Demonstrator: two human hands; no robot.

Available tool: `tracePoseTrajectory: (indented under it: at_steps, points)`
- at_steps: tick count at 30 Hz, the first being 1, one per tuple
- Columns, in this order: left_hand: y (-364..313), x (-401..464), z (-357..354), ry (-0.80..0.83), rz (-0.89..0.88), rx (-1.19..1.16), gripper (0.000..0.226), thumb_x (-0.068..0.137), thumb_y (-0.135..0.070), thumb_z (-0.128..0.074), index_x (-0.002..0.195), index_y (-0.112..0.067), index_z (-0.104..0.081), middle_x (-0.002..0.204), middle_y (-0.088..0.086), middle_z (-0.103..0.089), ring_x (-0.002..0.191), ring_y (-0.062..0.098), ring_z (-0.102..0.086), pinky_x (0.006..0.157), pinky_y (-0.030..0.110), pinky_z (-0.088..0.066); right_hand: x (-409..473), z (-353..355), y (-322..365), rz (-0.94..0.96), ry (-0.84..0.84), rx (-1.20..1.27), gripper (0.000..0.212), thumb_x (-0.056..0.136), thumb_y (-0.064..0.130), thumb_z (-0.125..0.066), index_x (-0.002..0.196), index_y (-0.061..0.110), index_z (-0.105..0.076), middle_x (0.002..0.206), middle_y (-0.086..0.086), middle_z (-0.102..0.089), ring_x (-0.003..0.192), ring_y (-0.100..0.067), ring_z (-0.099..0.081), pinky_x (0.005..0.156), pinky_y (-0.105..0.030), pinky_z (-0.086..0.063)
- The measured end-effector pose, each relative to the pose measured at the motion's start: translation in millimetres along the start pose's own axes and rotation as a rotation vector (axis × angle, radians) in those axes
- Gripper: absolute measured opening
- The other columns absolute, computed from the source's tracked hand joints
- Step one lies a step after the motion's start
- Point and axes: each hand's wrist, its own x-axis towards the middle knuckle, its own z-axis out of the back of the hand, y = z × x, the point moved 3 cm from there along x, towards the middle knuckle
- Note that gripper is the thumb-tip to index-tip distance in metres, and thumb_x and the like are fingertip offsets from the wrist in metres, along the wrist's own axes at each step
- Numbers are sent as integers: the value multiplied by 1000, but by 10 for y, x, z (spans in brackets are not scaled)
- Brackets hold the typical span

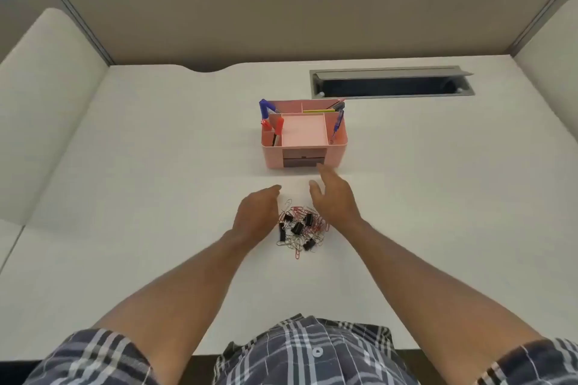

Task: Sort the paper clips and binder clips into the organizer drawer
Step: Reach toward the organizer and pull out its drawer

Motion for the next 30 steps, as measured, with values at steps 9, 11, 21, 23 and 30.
tracePoseTrajectory:
  at_steps: [9,11,21,23,30]
  points:
    - [121,207,-157,9,398,-644,29,97,-9,-42,115,-12,-64,92,0,-71,75,12,-69,85,43,-57,302,-304,131,-596,29,1098,43,92,-2,-53,133,10,-50,115,-4,-59,100,-15,-57,92,-39,-52]
    - [151,220,-188,-5,426,-679,27,97,-9,-42,112,-12,-65,90,0,-72,74,13,-70,85,43,-58,343,-357,191,-657,31,1335,37,91,-6,-51,123,11,-52,113,-7,-58,95,-18,-56,86,-38,-52]
    - [121,326,-179,-63,599,-924,21,97,-20,-51,108,-11,-66,97,9,-73,80,17,-69,81,34,-59,307,-429,253,-794,14,1748,26,90,-5,-48,107,14,-58,100,-5,-63,87,-19,-59,81,-35,-50]
    - [92,354,-177,-68,638,-987,24,98,-28,-51,105,-11,-66,99,9,-73,85,17,-69,84,36,-58,248,-430,232,-798,21,1734,29,91,-4,-48,111,14,-60,101,-5,-62,87,-19,-59,80,-35,-52]
    - [-58,390,-147,-66,649,-1221,32,94,-41,-58,101,-11,-67,102,12,-72,92,26,-72,84,36,-58,-41,-414,191,-819,44,1781,43,90,-5,-48,130,11,-53,108,-11,-59,85,-20,-61,81,-33,-54]
